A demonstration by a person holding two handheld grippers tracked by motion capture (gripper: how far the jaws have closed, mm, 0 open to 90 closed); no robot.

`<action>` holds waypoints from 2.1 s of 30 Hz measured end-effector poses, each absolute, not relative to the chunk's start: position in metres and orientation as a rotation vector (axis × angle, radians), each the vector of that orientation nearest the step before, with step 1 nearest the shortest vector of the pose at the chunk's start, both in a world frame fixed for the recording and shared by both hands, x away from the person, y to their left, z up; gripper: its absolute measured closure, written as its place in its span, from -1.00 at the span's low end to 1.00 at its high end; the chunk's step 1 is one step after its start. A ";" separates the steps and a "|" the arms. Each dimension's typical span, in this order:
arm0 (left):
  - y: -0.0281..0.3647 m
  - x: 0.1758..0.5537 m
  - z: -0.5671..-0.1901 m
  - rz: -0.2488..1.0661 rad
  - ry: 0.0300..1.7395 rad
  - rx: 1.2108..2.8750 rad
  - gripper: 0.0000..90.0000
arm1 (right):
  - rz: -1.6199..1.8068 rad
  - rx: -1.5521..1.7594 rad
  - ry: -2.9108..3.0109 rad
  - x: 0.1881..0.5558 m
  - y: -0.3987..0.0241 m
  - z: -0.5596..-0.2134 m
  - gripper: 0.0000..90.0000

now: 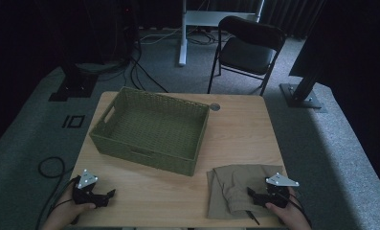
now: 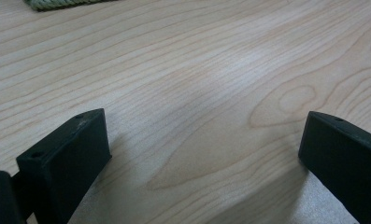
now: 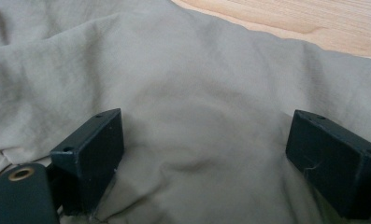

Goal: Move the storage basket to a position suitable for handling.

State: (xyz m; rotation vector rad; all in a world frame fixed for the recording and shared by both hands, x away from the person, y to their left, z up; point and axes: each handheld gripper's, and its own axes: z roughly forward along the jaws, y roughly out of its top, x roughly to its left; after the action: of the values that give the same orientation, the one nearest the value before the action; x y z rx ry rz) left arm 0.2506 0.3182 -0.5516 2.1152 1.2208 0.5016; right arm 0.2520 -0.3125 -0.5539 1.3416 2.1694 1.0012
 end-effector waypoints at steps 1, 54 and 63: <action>0.318 0.250 -0.552 0.500 1.218 2.117 -0.94 | 1.001 1.342 2.170 0.252 -0.313 -0.554 -0.76; 0.356 0.280 -0.537 0.469 1.240 1.981 -0.87 | 1.197 1.206 2.168 0.283 -0.236 -0.506 -0.72; 0.360 0.292 -0.520 0.475 1.211 1.935 -0.87 | 1.217 1.183 2.170 0.290 -0.221 -0.501 -0.71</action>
State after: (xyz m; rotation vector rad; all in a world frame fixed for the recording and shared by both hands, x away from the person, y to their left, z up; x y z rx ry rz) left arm 0.2921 0.3603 -0.5196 1.9354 1.2114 0.4752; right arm 0.2898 -0.2212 -0.5009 1.1835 2.1699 1.2166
